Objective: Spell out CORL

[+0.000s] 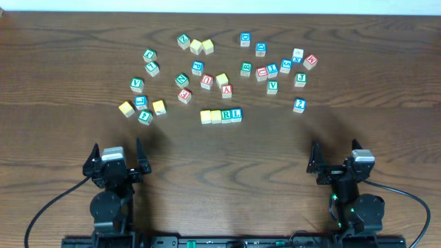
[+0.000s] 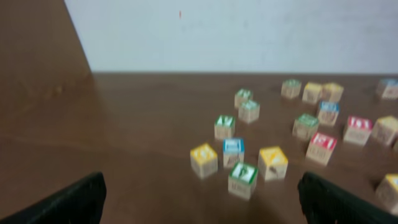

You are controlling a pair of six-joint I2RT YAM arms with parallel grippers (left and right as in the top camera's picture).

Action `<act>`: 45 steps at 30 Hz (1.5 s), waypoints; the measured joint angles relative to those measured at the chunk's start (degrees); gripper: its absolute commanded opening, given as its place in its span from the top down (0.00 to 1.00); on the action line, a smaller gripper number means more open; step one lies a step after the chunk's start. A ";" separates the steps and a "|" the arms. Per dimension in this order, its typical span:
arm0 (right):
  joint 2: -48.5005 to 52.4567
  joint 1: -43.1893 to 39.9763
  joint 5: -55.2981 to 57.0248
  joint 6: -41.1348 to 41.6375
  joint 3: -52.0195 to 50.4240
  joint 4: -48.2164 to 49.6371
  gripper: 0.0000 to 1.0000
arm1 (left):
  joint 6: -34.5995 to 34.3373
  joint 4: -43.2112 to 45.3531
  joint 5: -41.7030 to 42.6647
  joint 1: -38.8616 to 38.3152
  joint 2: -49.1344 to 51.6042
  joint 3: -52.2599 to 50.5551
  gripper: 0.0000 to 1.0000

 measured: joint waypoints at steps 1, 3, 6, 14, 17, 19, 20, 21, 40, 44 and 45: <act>0.00 0.00 0.00 0.00 0.00 -0.07 0.01 | 0.26 -0.15 0.13 -0.04 -0.83 0.02 0.02; 0.00 0.00 0.00 0.00 0.00 -0.09 0.01 | 0.52 -0.22 0.31 -0.04 -1.33 0.02 0.02; 0.00 0.00 0.00 0.00 0.00 -0.09 0.01 | 1.05 -0.24 0.48 -0.04 -1.40 0.02 0.02; 0.00 0.00 0.00 0.00 0.00 -0.09 0.01 | 1.36 -0.24 0.50 -0.09 -1.11 0.02 0.02; 0.00 0.00 0.00 0.00 0.00 -0.09 0.01 | 1.36 -0.26 0.50 -0.09 -0.90 0.02 0.02; 0.00 0.00 0.00 0.00 0.00 -0.09 0.01 | 1.36 -0.26 0.50 -0.09 -0.85 0.02 0.02; 0.00 0.00 0.00 0.00 0.00 -0.09 0.01 | 1.36 -0.26 0.50 -0.09 -0.85 0.02 0.02; 0.00 0.00 0.00 0.00 0.00 -0.09 0.01 | 1.36 -0.26 0.48 -0.09 -0.85 0.02 0.03; 0.00 0.00 0.00 -0.02 0.00 -0.09 0.01 | 1.36 -0.26 0.50 -0.09 -0.85 0.02 0.02; 0.00 0.00 0.00 0.00 0.00 -0.09 0.01 | 1.36 -0.26 0.50 -0.09 -0.85 0.02 0.02; 0.00 0.00 0.00 0.00 0.00 -0.09 0.01 | 1.36 -0.26 0.50 -0.09 -0.85 0.02 0.03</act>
